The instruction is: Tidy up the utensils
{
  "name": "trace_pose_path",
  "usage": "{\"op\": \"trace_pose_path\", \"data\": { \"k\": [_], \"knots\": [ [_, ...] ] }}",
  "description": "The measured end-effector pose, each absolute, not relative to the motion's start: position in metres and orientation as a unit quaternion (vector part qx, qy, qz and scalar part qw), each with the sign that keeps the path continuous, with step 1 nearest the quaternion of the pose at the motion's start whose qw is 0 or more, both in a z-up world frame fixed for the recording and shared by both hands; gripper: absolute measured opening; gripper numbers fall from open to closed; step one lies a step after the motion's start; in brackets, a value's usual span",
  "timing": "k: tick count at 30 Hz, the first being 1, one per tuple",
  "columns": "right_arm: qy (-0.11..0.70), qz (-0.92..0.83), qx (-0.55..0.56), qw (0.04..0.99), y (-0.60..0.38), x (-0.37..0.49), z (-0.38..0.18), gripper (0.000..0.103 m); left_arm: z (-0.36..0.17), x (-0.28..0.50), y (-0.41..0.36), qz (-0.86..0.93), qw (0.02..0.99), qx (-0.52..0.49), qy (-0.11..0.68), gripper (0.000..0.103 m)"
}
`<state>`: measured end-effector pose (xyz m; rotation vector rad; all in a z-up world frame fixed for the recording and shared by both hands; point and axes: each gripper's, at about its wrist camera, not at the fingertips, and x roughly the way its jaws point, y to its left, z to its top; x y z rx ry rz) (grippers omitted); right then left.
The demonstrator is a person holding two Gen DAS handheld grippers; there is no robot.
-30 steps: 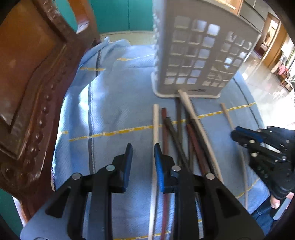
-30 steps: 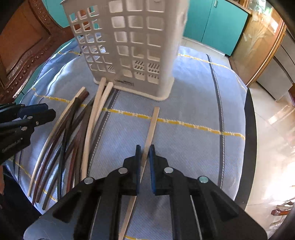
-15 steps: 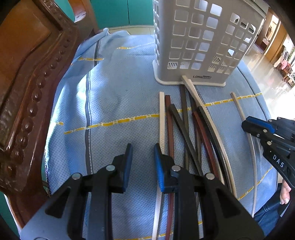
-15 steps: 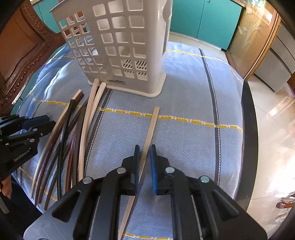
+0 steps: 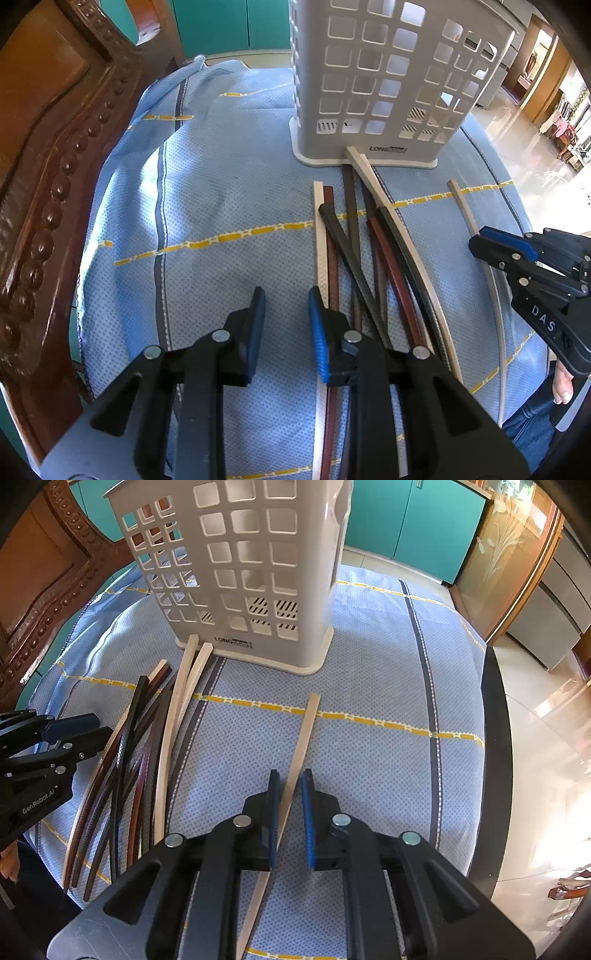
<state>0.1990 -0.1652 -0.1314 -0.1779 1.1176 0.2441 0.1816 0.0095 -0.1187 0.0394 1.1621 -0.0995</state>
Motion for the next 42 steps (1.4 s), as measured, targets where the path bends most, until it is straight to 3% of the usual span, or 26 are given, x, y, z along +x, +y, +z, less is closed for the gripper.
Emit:
{"op": "trace_pose_path", "data": {
  "k": [25,34,42],
  "knots": [
    [0.53,0.12,-0.082,0.835,-0.167,0.199,-0.131,0.014,-0.117,0.17,-0.006,-0.066,0.834,0.017,0.547,0.024],
    [0.531,0.126,-0.075,0.834,-0.172,0.197,-0.128,0.009,-0.114,0.17,-0.005,-0.08,0.836,0.002,0.543,0.001],
    [0.524,0.104,-0.075,0.842,-0.187,0.199,-0.122,0.008,-0.106,0.17,0.006,-0.071,0.843,-0.007,0.534,0.001]
  ]
}}
